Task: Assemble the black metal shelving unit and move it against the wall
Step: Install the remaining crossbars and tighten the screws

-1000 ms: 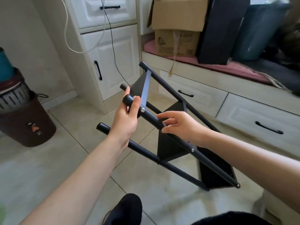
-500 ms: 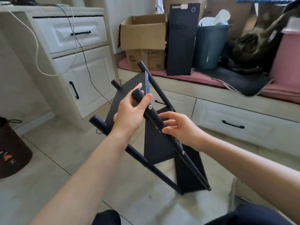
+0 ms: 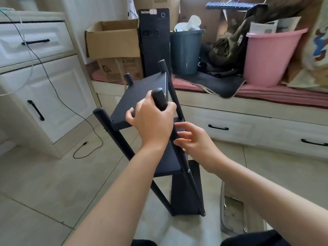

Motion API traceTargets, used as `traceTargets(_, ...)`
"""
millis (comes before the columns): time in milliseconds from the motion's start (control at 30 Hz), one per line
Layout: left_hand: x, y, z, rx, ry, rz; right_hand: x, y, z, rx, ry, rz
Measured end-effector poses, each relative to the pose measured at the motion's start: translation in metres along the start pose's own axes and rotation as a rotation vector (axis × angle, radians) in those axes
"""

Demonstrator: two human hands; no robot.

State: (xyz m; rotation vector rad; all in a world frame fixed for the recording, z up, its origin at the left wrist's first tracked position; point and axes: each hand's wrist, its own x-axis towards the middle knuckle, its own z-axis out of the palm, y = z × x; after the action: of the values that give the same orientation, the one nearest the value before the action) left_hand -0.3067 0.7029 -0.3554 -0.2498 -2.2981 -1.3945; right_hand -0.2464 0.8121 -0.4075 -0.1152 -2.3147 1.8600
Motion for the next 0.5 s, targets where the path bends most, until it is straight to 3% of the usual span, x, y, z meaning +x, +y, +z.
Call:
traceTargets(200, -0.014, -0.011, -0.001, 0.128, 0.002, 0.125, -0.001, -0.001, 0.001, 0.056, 0.0, -0.027)
traceTargets(500, -0.013, -0.02, -0.03, 0.108, -0.113, 0.058, -0.001, 0.007, 0.022, 0.169, 0.003, 0.047)
